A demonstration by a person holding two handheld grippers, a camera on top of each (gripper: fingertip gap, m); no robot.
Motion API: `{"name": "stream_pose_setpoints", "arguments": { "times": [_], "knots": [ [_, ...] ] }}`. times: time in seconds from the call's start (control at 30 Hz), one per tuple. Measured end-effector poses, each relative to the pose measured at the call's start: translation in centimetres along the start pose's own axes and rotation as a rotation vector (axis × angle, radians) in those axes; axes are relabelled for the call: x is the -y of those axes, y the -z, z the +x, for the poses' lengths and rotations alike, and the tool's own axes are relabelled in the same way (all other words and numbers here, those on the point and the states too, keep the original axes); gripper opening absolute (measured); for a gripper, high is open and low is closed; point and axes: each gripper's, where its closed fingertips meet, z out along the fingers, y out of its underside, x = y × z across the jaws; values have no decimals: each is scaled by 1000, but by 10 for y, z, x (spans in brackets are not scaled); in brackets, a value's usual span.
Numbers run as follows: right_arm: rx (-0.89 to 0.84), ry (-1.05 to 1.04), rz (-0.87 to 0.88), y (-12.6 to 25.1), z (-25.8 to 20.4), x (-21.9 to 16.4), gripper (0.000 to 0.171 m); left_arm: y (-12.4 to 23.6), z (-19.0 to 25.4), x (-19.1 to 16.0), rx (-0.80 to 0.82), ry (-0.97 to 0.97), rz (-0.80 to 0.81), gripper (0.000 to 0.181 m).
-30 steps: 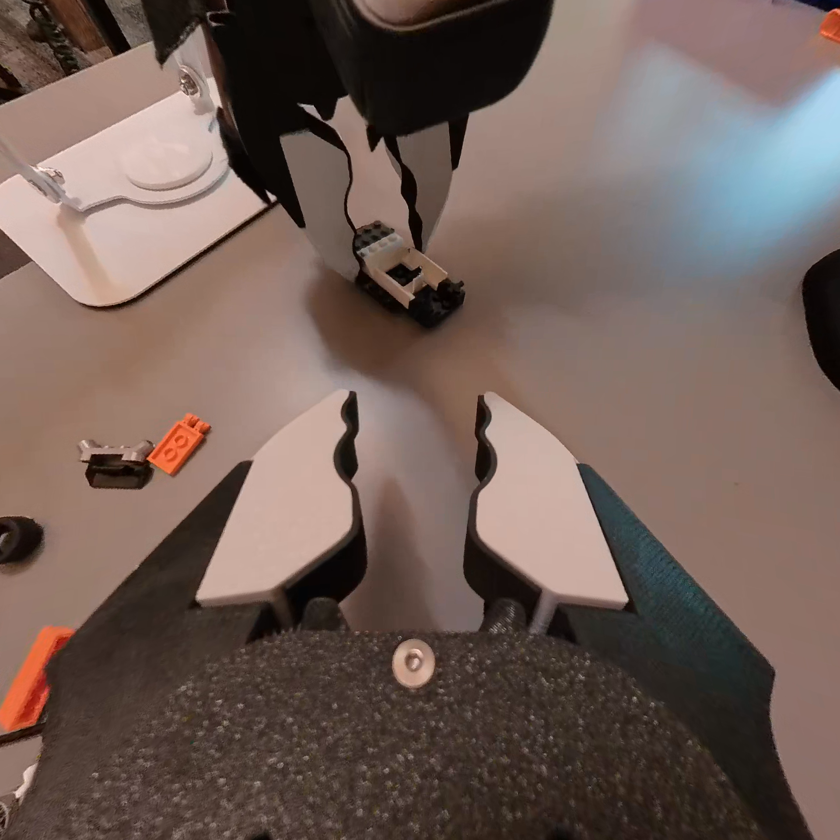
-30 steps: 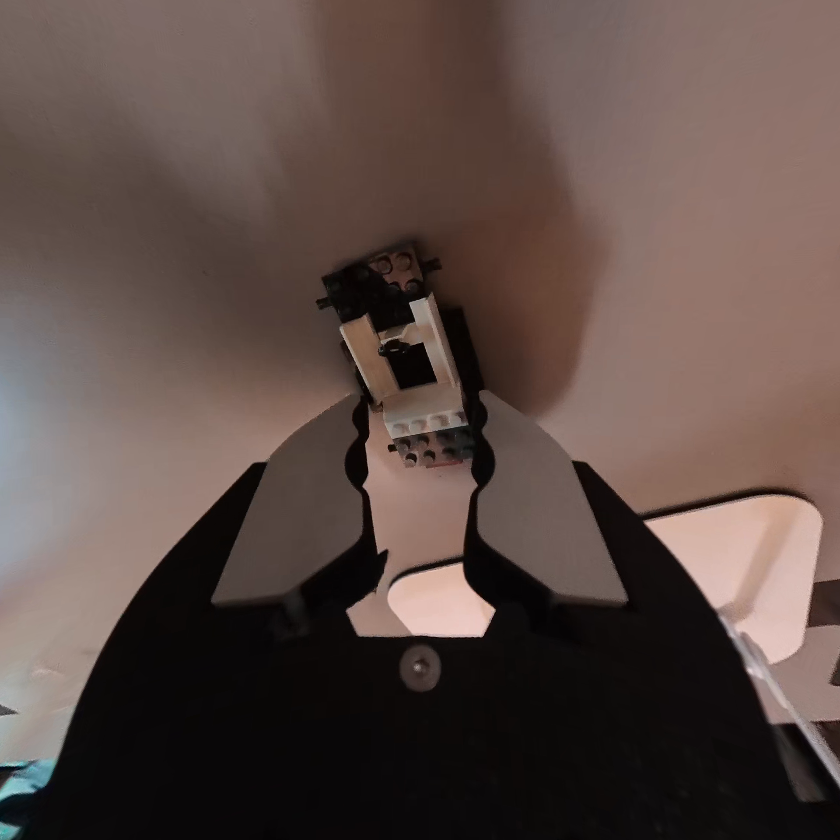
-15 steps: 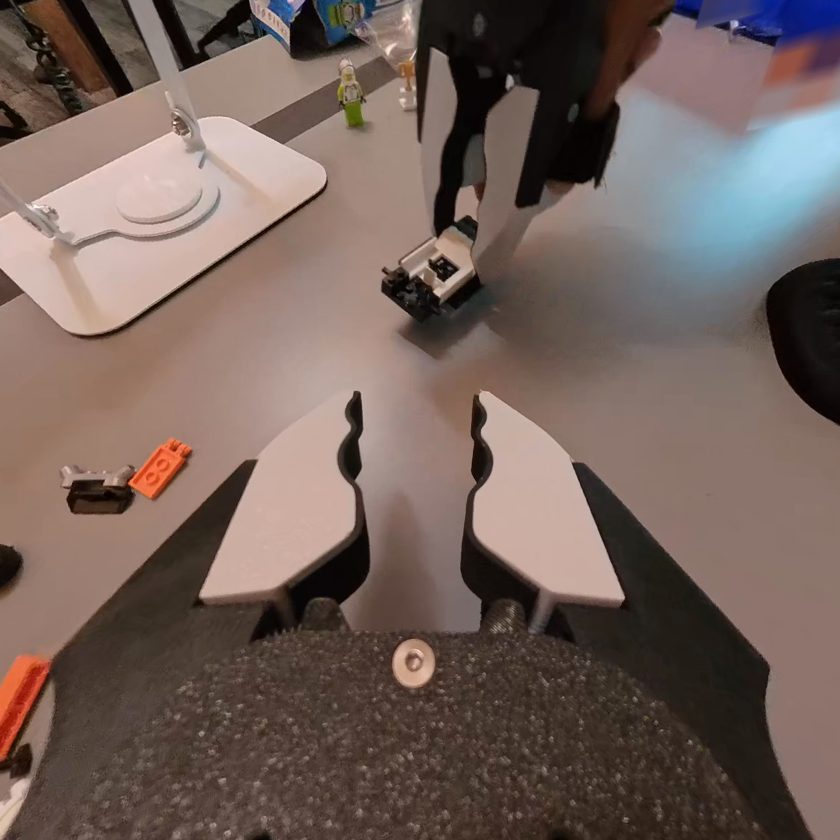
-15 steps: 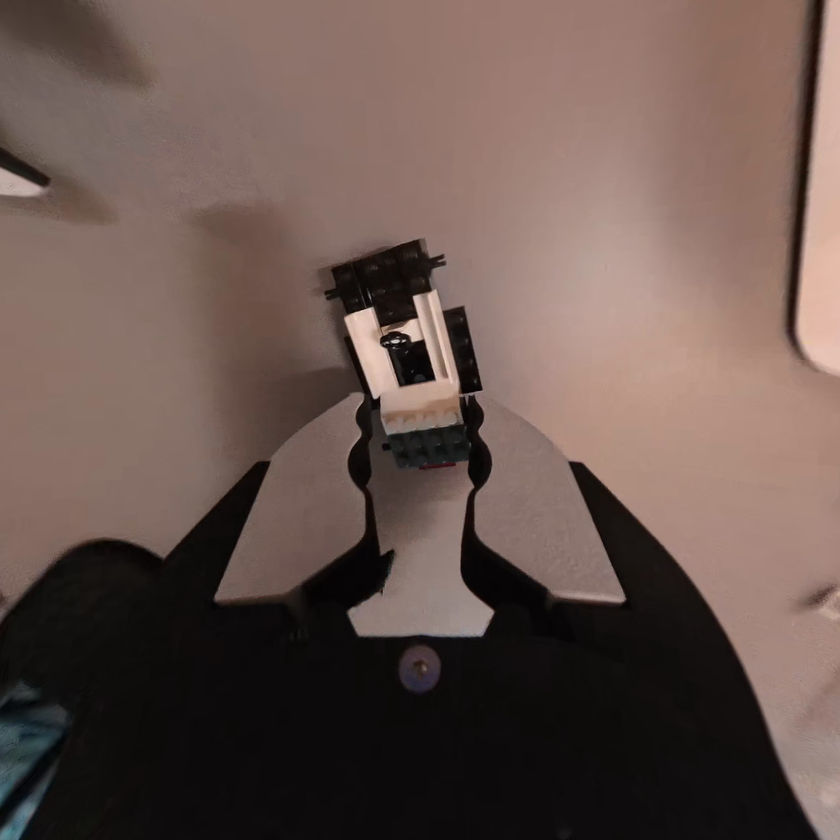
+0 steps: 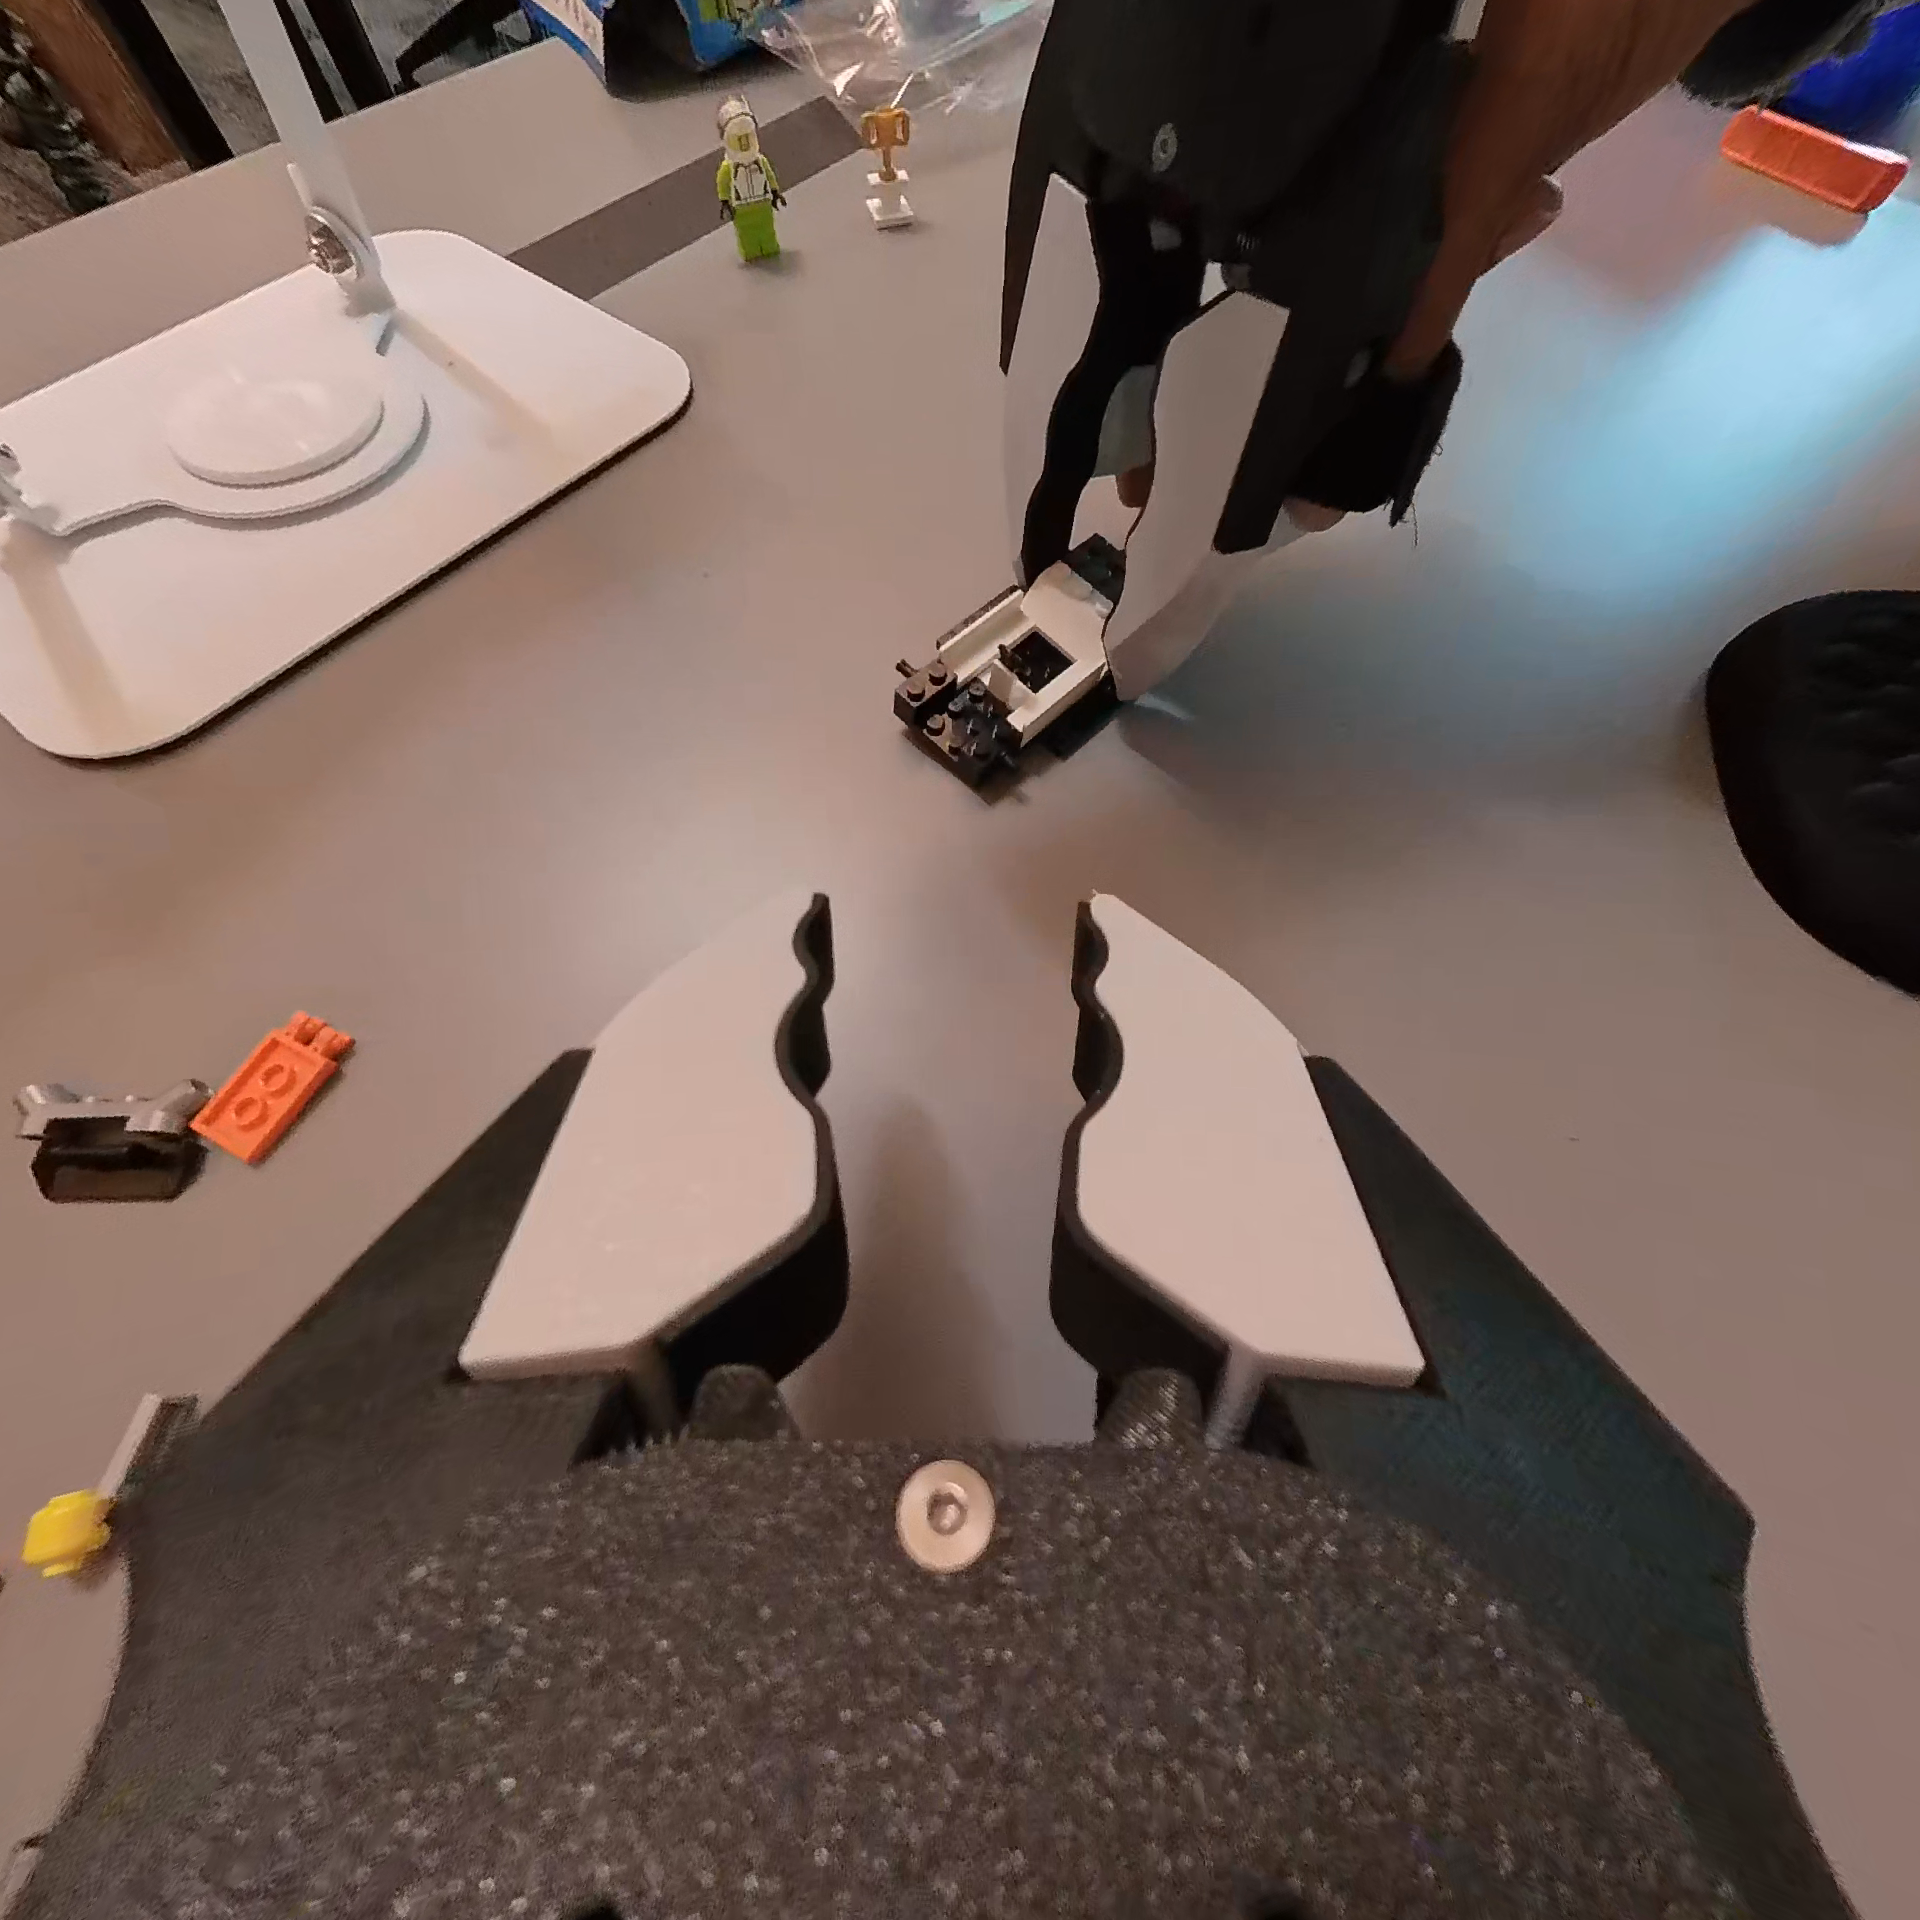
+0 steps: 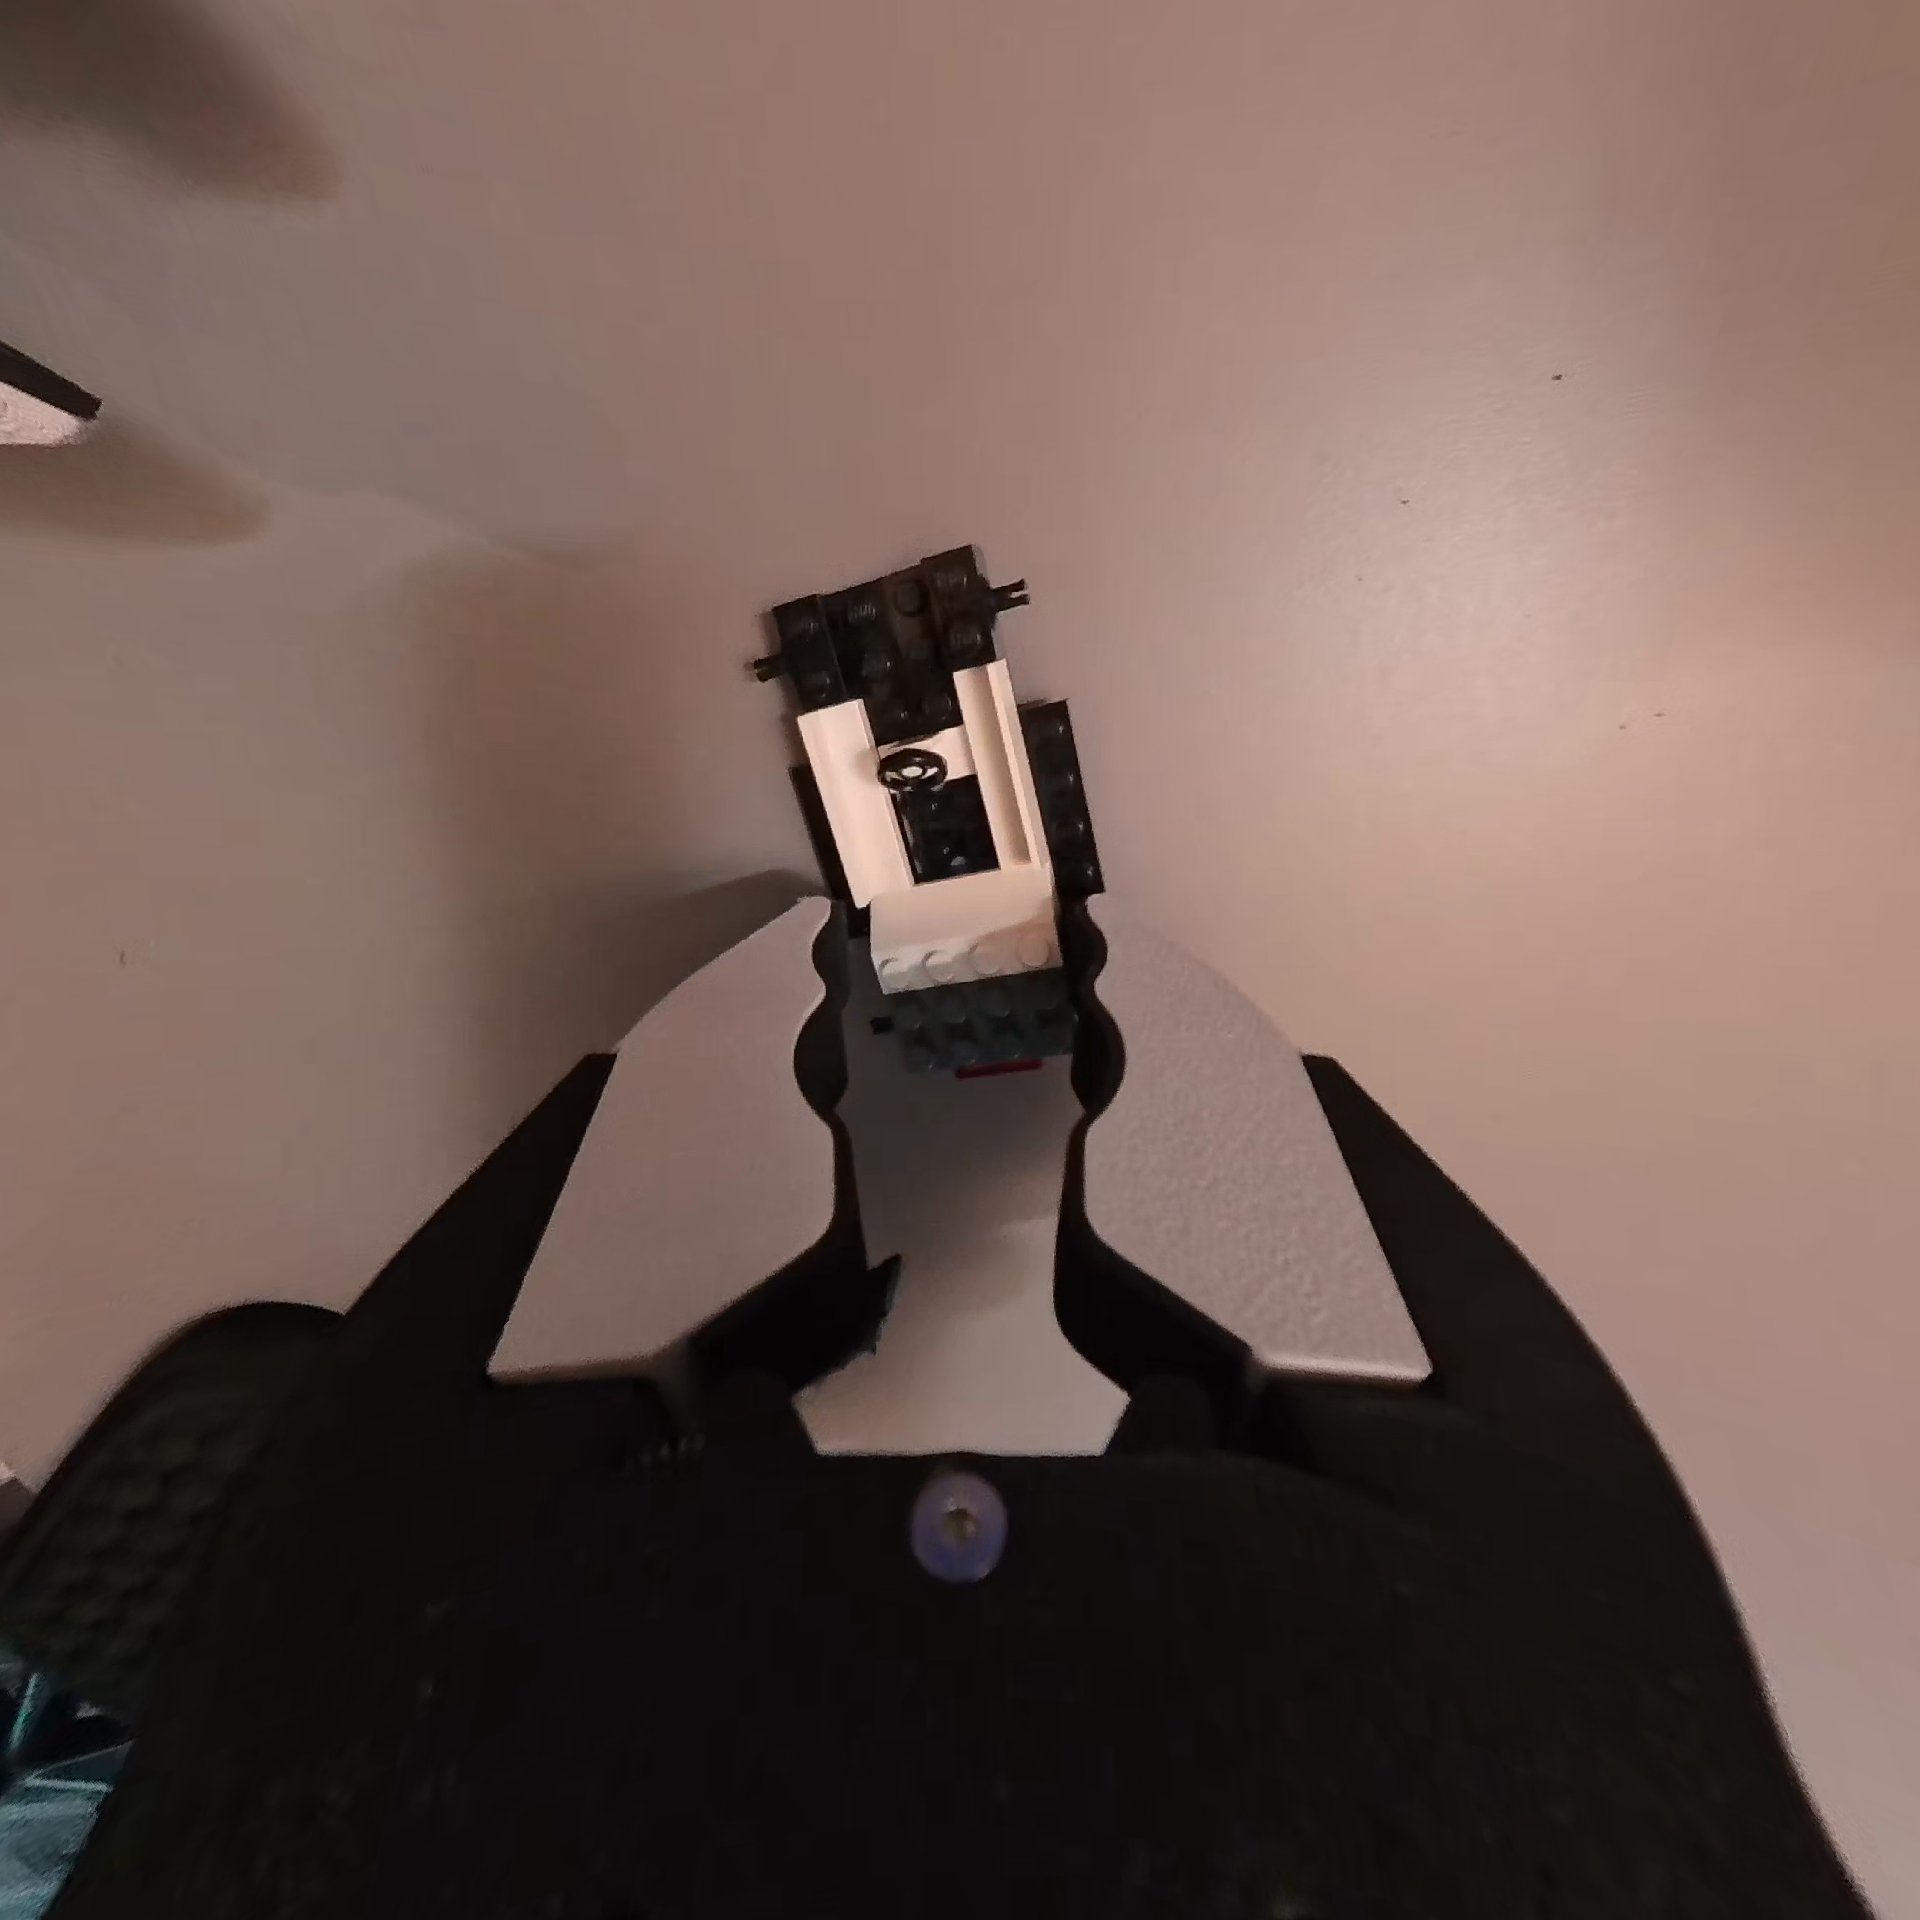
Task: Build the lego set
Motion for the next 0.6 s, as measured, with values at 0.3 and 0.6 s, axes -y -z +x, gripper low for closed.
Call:
{"name": "stream_pose_setpoints", "arguments": {
  "times": [0.3, 0.6],
  "knots": [
    [9, 18, 63, 4, -1, 4, 43, 0, 0, -1, 1, -4, 0, 44],
    [-274, -85, 616, 96, 23, 51, 45, 4, -5, 10, 15, -4, 69, 33]
  ]
}}
